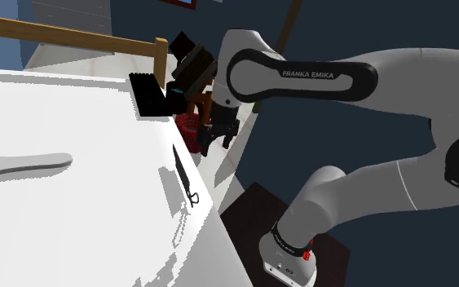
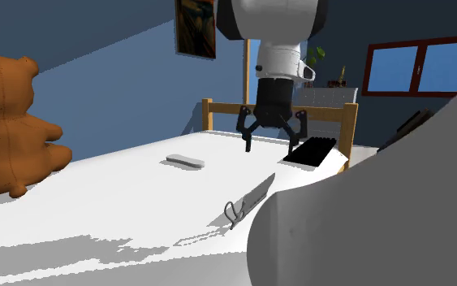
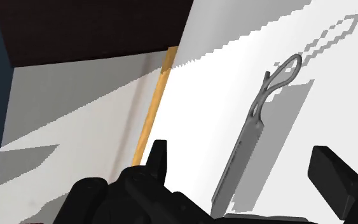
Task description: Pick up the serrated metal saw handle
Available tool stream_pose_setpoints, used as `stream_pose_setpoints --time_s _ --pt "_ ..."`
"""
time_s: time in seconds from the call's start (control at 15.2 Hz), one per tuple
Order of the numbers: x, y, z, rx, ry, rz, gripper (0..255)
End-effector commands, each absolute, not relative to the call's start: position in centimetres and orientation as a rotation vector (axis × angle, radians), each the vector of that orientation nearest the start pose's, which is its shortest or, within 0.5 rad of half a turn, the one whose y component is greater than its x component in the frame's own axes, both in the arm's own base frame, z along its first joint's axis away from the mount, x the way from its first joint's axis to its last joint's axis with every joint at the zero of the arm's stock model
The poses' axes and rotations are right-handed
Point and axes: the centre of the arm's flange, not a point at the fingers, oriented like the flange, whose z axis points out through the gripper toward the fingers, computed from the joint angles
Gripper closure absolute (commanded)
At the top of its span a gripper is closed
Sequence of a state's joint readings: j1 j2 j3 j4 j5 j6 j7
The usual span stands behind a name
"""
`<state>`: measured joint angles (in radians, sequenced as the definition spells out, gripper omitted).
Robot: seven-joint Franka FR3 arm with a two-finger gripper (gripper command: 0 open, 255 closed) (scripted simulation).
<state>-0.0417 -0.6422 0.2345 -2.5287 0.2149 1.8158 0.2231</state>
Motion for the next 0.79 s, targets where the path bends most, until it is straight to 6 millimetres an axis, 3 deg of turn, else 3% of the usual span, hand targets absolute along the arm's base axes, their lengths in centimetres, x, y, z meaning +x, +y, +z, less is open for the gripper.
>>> stream_pose_setpoints --time_s 0.0,0.59,0.73 --pt "35.4 9.6 45.4 -3.08 0.311 0.115 0" --pt "42.2 12.1 36.5 -3.056 0.704 0.033 0" --pt "42.2 12.1 35.9 -3.056 0.708 0.032 0"
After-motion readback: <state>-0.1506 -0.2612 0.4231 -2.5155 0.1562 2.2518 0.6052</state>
